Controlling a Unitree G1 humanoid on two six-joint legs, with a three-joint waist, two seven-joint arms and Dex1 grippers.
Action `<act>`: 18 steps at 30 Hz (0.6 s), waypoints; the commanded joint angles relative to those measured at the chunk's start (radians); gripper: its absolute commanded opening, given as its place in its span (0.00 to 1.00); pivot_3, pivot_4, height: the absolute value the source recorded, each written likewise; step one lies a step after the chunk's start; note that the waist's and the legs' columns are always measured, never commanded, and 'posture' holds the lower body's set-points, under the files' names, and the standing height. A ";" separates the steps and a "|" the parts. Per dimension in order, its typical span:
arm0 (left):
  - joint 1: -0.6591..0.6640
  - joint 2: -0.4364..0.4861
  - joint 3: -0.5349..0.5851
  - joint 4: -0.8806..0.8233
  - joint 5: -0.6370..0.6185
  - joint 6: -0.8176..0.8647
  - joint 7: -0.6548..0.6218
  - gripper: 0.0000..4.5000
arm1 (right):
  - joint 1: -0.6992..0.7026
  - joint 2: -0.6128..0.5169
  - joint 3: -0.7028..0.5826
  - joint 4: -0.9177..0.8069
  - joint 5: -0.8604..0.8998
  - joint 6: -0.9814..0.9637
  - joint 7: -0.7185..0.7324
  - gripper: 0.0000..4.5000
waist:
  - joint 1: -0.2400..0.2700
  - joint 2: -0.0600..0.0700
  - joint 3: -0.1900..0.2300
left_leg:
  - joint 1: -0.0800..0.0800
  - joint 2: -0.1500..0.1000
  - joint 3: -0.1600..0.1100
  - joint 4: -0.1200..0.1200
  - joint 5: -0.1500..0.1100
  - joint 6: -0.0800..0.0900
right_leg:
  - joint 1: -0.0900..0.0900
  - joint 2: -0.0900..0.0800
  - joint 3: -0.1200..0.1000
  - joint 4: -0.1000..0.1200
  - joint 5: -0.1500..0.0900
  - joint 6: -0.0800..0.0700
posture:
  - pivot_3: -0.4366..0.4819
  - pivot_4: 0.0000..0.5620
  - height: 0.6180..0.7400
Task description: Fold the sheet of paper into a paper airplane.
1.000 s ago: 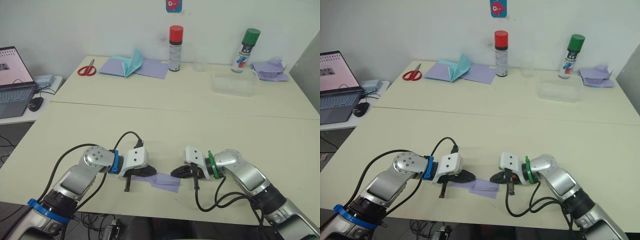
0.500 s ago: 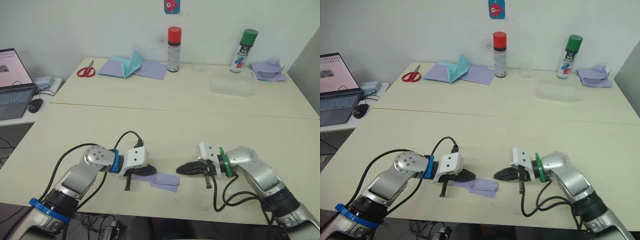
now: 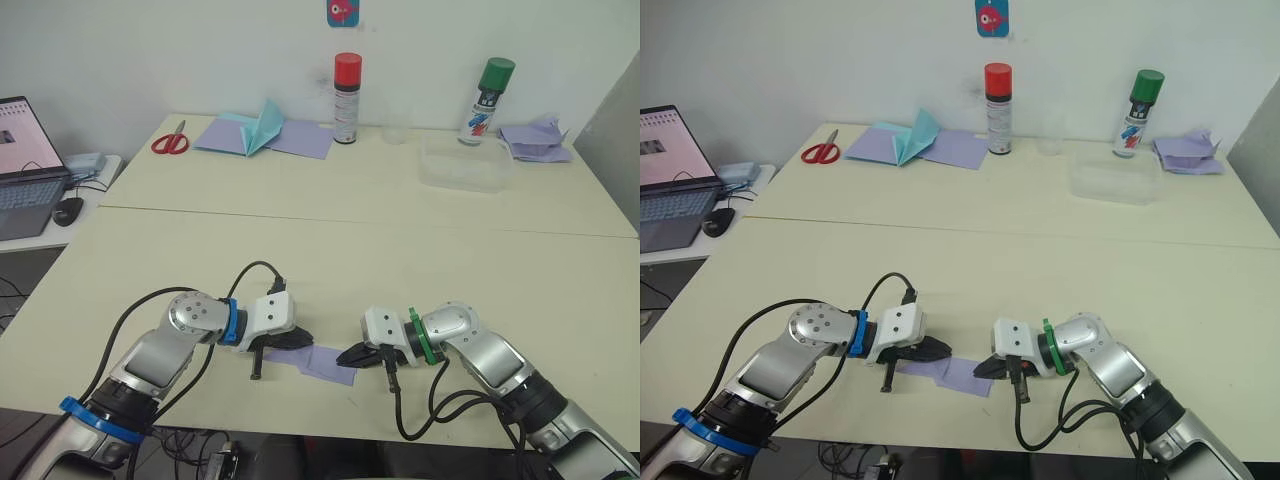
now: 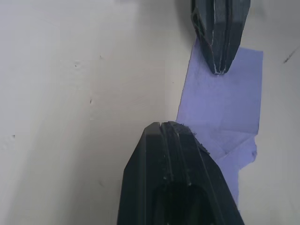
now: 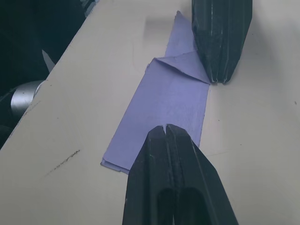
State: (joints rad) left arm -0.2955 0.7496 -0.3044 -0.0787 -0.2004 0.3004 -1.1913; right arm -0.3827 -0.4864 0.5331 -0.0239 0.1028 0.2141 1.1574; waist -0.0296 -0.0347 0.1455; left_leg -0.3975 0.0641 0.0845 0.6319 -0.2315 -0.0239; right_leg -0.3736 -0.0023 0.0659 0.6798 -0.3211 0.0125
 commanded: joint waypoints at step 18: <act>0.068 0.096 -0.032 0.000 0.107 -0.053 -0.002 0.00 | 0.009 -0.028 0.008 0.043 -0.047 0.005 0.003 0.00 | -0.004 -0.003 0.001 | 0.000 0.001 0.000 0.000 0.000 0.000 | 0.000 0.000 0.001 0.000 0.001 -0.001 | 0.48 0.27 1.00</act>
State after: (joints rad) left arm -0.2672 0.7924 -0.3400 -0.1271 -0.1508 0.2312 -1.1903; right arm -0.3849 -0.4869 0.5332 -0.0159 0.0993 0.1966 1.1588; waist -0.0341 -0.0373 0.1470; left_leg -0.3970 0.0651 0.0843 0.6316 -0.2316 -0.0240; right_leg -0.3736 -0.0023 0.0663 0.6799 -0.3205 0.0114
